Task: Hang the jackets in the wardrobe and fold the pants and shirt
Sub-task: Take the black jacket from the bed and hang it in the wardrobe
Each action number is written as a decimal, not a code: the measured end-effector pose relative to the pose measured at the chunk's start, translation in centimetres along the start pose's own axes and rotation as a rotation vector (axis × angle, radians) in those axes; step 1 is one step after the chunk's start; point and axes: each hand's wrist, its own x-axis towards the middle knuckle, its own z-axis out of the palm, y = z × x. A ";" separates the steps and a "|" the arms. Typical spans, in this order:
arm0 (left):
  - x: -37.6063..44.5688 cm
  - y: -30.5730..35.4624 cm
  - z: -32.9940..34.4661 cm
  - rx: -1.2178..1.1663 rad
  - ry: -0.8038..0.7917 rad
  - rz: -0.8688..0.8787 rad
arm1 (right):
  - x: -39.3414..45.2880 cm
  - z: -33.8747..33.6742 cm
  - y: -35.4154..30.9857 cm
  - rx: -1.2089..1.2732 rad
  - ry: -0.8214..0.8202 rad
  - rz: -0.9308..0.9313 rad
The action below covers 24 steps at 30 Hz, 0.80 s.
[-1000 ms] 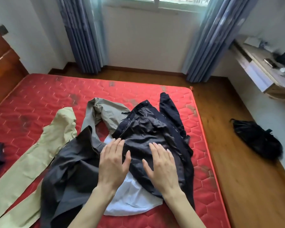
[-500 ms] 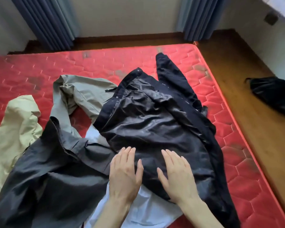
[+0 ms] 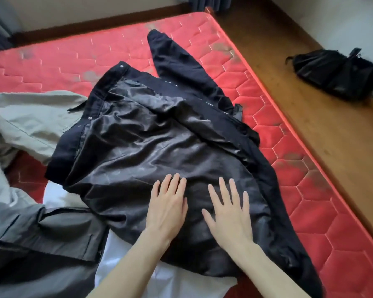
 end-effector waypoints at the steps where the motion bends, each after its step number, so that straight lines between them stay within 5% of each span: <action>1: 0.8 0.4 0.3 0.005 -0.010 0.026 | 0.3 -0.2 0.7 0.013 0.019 0.027; 13: 13.0 7.8 0.2 0.030 0.040 0.399 | 6.8 -1.3 10.4 0.359 0.103 0.464; 24: 18.8 10.8 0.6 0.113 -0.166 0.605 | 9.4 -0.8 10.1 0.640 0.088 0.458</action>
